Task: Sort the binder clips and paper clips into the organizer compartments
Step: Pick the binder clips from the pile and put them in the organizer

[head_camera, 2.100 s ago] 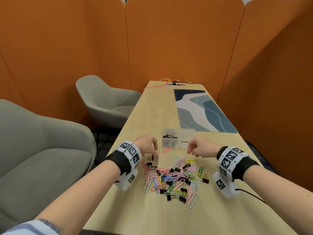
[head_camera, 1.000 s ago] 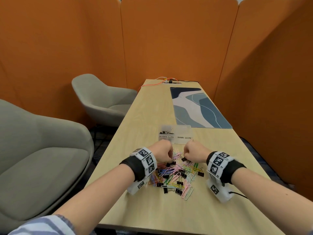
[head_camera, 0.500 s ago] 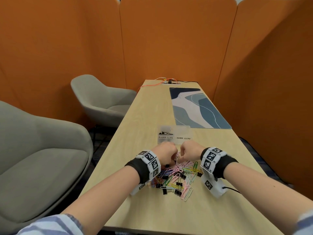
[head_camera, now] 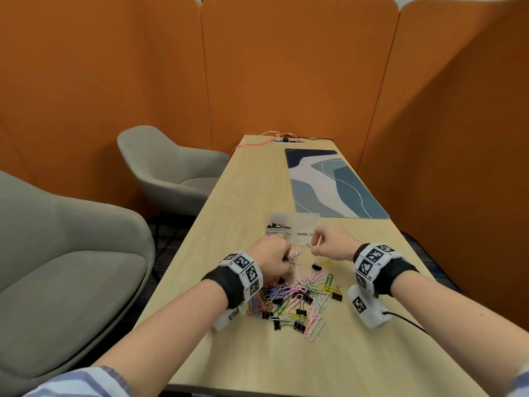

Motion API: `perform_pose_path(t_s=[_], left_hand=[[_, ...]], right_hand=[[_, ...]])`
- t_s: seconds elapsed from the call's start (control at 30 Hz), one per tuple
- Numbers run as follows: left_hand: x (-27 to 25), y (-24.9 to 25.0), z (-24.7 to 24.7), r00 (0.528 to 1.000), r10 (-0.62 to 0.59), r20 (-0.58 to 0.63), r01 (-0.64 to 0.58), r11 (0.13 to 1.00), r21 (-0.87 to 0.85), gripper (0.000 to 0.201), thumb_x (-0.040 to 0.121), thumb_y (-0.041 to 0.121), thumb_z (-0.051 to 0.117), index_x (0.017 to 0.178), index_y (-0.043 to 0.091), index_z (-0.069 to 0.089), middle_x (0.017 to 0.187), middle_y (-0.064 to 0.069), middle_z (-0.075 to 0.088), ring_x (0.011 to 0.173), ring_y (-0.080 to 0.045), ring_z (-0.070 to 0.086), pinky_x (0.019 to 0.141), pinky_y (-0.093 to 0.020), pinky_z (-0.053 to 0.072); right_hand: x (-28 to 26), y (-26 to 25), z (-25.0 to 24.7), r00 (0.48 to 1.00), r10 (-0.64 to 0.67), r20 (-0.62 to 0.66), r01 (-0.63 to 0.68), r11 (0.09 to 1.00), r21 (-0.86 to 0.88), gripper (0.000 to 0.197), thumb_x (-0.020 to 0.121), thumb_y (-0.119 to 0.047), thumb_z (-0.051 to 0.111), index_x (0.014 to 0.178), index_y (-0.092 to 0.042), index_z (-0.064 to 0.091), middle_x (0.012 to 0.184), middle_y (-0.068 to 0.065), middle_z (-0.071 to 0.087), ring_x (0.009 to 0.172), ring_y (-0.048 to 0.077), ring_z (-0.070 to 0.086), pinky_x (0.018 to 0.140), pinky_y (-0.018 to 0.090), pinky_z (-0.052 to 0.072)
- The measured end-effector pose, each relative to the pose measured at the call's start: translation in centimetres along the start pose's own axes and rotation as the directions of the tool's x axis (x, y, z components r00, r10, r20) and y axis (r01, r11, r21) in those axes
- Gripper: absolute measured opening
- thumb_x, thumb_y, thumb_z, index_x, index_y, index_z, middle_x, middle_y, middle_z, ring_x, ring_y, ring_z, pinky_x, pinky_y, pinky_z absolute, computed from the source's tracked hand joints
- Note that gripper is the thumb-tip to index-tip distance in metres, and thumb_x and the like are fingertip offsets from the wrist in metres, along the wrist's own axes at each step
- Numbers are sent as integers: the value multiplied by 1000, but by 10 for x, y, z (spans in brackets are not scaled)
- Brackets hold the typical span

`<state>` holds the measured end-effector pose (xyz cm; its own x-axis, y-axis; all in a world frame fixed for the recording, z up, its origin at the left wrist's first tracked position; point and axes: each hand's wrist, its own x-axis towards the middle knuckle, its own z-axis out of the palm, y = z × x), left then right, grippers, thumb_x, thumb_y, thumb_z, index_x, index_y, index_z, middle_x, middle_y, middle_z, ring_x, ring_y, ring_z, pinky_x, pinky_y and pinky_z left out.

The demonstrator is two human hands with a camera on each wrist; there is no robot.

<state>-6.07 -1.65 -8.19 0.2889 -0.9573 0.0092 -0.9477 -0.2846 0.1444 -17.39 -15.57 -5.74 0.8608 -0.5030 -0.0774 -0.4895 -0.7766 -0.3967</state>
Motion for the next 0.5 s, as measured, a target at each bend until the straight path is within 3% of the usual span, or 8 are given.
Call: perform_pose_path(t_s=[0.1, 0.2, 0.3, 0.4, 0.5], left_hand=[[2, -4, -9, 999, -42, 1, 42, 996, -80, 15, 82, 25, 54, 76, 10, 55, 85, -12, 61, 78, -27, 57, 66, -32, 46], [5, -7, -18, 993, -121, 16, 122, 978, -166, 15, 84, 25, 54, 78, 12, 57, 78, -7, 58, 72, -23, 52, 61, -28, 40], [10, -12, -28, 979, -202, -6, 192, 938, -287, 13, 85, 23, 56, 79, 12, 60, 71, -4, 60, 67, -18, 55, 64, -29, 45], [21, -22, -37, 946, -322, -33, 277, 858, -432, 12, 87, 19, 57, 78, 12, 60, 68, -5, 63, 65, -18, 59, 72, -33, 55], [34, -31, -44, 907, -418, -49, 332, 783, -526, 10, 88, 17, 58, 84, 11, 63, 70, -5, 66, 68, -19, 64, 80, -34, 58]], right_hand=[[-6, 2, 2, 990, -96, 99, 111, 981, -156, 24, 86, -11, 52, 107, -17, 60, 87, 0, 56, 82, 18, 50, 72, 25, 38], [-9, 3, 8, 985, -127, 115, 147, 971, -190, 26, 85, -4, 47, 104, -17, 61, 86, 0, 55, 82, 18, 48, 71, 25, 36], [-7, 7, 13, 993, -73, 97, 79, 995, -68, 15, 84, -3, 54, 87, -16, 59, 85, 3, 59, 73, 17, 56, 63, 24, 43], [-5, 10, 19, 996, -3, 85, -4, 996, 85, 17, 84, -1, 56, 75, -15, 60, 79, 1, 61, 65, 12, 60, 54, 15, 47], [-5, 11, 20, 994, 43, 99, -61, 980, 190, 20, 87, -6, 57, 69, -16, 61, 77, 7, 67, 76, 22, 67, 73, 30, 58]])
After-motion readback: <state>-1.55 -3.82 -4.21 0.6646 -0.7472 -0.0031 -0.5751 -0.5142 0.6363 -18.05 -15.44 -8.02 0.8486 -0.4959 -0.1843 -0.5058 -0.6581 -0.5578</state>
